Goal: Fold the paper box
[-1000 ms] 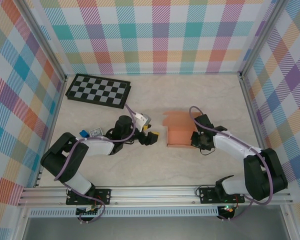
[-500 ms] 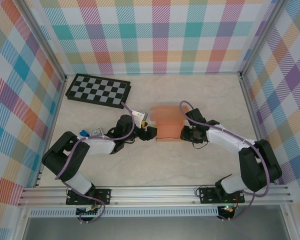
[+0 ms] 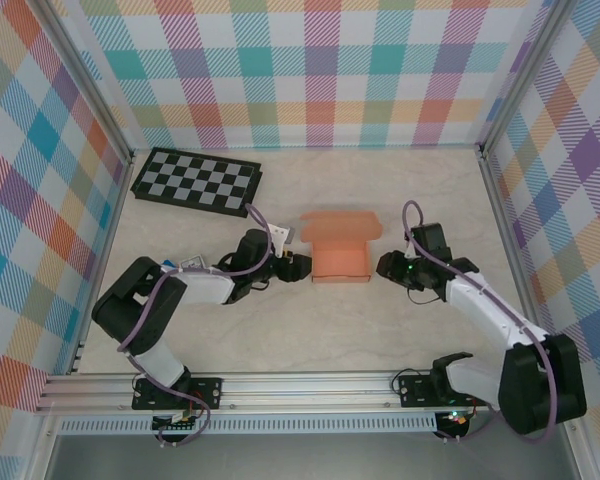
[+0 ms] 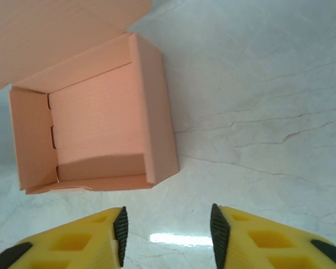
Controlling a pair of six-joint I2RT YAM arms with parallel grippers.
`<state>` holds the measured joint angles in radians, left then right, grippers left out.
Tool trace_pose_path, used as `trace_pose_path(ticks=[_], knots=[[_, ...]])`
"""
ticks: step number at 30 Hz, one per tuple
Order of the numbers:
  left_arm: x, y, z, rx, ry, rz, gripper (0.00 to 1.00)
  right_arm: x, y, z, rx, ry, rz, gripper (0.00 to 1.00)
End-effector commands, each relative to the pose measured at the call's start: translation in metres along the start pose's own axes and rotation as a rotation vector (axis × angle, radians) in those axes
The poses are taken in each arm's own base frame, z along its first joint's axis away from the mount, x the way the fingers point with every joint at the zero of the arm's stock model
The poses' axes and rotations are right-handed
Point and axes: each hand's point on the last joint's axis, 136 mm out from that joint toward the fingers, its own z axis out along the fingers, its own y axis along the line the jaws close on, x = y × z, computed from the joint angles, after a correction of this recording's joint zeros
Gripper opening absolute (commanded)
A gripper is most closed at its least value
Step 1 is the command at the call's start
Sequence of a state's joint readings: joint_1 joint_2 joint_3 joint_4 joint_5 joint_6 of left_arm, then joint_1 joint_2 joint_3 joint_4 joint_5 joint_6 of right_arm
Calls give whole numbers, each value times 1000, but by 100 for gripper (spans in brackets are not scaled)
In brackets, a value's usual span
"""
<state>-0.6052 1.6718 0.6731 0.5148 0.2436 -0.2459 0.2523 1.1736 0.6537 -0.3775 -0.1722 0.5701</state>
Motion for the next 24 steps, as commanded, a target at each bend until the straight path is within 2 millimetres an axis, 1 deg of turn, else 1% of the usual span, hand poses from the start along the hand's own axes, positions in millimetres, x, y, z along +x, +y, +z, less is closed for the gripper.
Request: trace_pose_path(ticks=[1, 5, 9, 14, 19, 24], knots=[[-3, 5, 4, -15, 11, 3, 73, 5, 22, 10, -182, 100, 48, 38], [4, 10, 10, -24, 44, 3, 73, -1, 23, 22, -236, 134, 112, 35], [4, 8, 17, 15, 48, -9, 73, -10, 18, 26, -258, 131, 159, 35], [9, 7, 19, 48, 76, -10, 73, -9, 16, 30, -286, 160, 177, 37], [20, 6, 23, 82, 103, -11, 74, -10, 17, 34, -308, 166, 180, 38], [21, 7, 23, 107, 103, -9, 75, -11, 18, 36, -310, 180, 178, 38]])
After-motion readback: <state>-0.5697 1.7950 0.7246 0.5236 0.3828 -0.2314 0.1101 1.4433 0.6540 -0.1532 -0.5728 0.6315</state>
